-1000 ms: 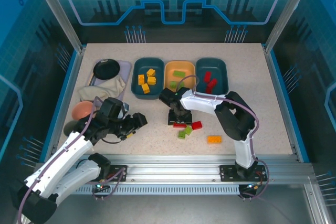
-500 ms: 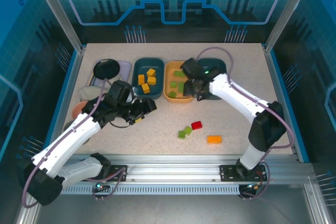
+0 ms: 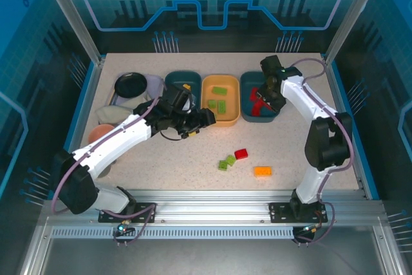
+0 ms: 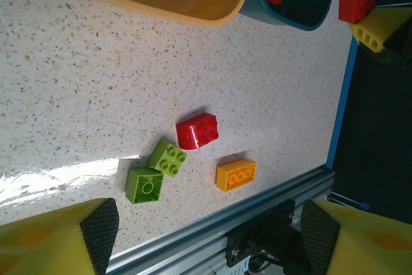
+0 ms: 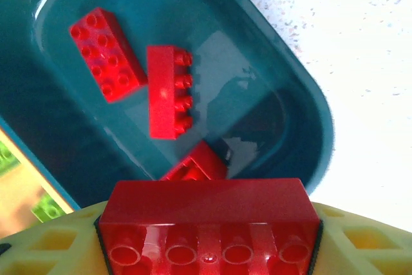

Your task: Sort the legos into containers by color

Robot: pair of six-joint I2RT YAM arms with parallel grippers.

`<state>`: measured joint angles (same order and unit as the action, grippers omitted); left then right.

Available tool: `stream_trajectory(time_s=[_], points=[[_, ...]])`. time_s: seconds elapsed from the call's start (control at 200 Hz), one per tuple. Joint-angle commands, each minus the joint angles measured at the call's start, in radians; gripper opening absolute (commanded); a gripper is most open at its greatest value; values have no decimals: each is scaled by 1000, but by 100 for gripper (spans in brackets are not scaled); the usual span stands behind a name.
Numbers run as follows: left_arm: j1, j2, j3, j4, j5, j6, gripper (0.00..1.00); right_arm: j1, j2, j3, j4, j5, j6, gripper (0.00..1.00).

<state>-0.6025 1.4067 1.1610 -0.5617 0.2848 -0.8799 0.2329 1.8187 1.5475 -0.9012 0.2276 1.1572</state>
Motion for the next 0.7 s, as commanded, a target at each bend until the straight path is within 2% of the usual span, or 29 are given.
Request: stream_trajectory(time_s=[0.0, 0.12, 0.315, 0.695], points=[[-10, 24, 43, 26, 14, 38, 78, -19, 89, 135, 13, 4, 225, 49], [-10, 32, 58, 23, 13, 57, 78, -30, 213, 311, -64, 60, 273, 48], [-10, 41, 76, 19, 13, 73, 78, -38, 391, 524, -152, 105, 265, 48], [-9, 134, 242, 57, 34, 117, 78, -46, 571, 660, -155, 117, 181, 48]])
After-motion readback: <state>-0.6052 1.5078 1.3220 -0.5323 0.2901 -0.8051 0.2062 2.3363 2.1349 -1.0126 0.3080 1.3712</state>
